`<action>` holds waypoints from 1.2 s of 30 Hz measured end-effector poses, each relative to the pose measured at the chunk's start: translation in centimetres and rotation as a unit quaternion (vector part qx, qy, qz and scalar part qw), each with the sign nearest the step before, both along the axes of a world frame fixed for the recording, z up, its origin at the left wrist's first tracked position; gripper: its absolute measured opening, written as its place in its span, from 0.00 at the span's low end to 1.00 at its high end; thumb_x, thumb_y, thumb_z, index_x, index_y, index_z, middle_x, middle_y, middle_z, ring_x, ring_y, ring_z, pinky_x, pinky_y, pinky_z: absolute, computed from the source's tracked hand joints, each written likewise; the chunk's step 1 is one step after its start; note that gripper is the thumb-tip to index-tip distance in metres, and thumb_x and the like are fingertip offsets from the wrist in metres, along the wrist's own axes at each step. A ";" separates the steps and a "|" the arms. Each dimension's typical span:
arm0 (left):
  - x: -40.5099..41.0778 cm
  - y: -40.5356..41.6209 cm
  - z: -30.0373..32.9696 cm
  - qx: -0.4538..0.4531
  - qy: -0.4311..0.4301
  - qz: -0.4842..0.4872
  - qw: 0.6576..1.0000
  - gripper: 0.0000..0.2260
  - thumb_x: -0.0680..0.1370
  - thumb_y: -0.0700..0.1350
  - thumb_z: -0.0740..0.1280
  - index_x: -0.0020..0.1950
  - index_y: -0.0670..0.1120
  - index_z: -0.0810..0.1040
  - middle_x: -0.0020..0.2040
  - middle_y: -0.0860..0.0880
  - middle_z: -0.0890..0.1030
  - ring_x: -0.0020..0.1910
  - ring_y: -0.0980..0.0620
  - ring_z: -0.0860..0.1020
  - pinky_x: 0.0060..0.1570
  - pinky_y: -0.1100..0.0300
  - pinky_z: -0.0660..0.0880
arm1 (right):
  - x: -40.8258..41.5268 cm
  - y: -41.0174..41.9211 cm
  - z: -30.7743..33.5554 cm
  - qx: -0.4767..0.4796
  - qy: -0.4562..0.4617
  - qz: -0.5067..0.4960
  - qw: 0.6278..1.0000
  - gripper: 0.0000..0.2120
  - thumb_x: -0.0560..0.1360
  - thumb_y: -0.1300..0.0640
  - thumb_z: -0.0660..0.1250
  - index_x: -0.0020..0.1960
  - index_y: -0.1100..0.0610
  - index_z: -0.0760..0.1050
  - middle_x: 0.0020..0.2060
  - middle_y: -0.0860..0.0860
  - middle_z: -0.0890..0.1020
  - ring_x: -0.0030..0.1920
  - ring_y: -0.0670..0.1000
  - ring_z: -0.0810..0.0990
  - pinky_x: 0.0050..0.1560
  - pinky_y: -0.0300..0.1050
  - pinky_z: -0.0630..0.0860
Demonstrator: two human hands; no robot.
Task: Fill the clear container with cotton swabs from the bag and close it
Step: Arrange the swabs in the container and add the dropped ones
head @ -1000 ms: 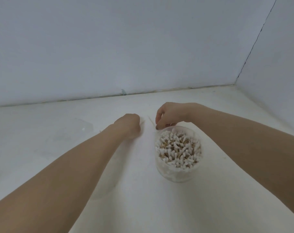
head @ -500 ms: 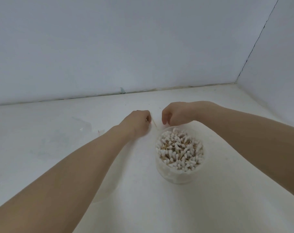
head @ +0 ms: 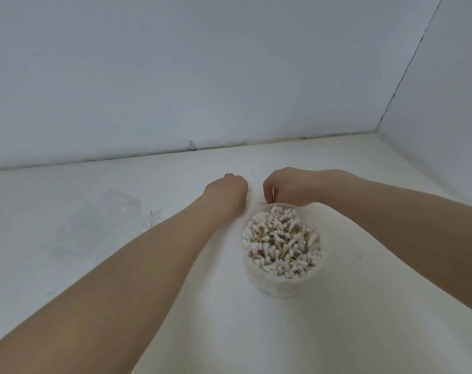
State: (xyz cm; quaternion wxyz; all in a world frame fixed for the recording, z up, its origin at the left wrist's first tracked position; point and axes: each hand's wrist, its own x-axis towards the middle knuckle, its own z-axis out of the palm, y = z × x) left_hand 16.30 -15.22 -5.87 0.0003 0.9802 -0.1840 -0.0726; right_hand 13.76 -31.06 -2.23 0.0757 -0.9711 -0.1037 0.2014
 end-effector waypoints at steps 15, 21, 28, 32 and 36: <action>-2.2 2.0 1.2 0.013 -0.032 -0.027 0.999 0.04 0.82 0.35 0.59 0.55 0.41 0.69 0.47 0.44 0.72 0.44 0.44 0.73 0.42 0.54 0.68 | -1.9 -1.7 1.8 0.169 0.075 -0.160 0.970 0.04 0.75 0.63 0.71 0.47 0.63 0.82 0.43 0.56 0.87 0.40 0.52 0.87 0.42 0.42 0.84; -3.9 2.9 3.4 -0.220 0.065 0.053 0.972 0.06 0.82 0.36 0.60 0.56 0.41 0.74 0.55 0.41 0.83 0.51 0.47 0.82 0.45 0.56 0.76 | -4.7 -3.2 3.0 0.347 -0.025 -0.242 0.906 0.01 0.76 0.68 0.69 0.46 0.64 0.78 0.45 0.62 0.85 0.45 0.56 0.87 0.49 0.48 0.85; -6.4 2.5 6.3 -0.489 0.133 0.094 0.857 0.09 0.81 0.32 0.62 0.44 0.43 0.75 0.47 0.42 0.85 0.44 0.48 0.84 0.57 0.51 0.82 | -10.2 -1.5 4.3 0.549 -0.166 -0.238 0.784 0.21 0.74 0.71 0.68 0.64 0.58 0.74 0.40 0.59 0.82 0.44 0.58 0.87 0.47 0.49 0.85; -8.0 1.8 6.9 -0.556 0.150 0.084 0.813 0.08 0.81 0.30 0.61 0.49 0.42 0.73 0.42 0.43 0.82 0.36 0.53 0.82 0.44 0.60 0.82 | -12.0 -0.1 2.7 0.449 -0.264 -0.204 0.829 0.24 0.76 0.65 0.67 0.67 0.46 0.73 0.41 0.51 0.84 0.41 0.48 0.87 0.47 0.45 0.82; -9.4 1.5 6.9 -0.580 0.157 0.088 0.794 0.08 0.83 0.31 0.58 0.51 0.44 0.68 0.48 0.41 0.77 0.38 0.49 0.83 0.53 0.48 0.83 | -13.3 0.4 1.1 0.364 -0.318 -0.180 0.857 0.14 0.77 0.60 0.67 0.59 0.46 0.77 0.38 0.46 0.84 0.43 0.44 0.83 0.48 0.43 0.78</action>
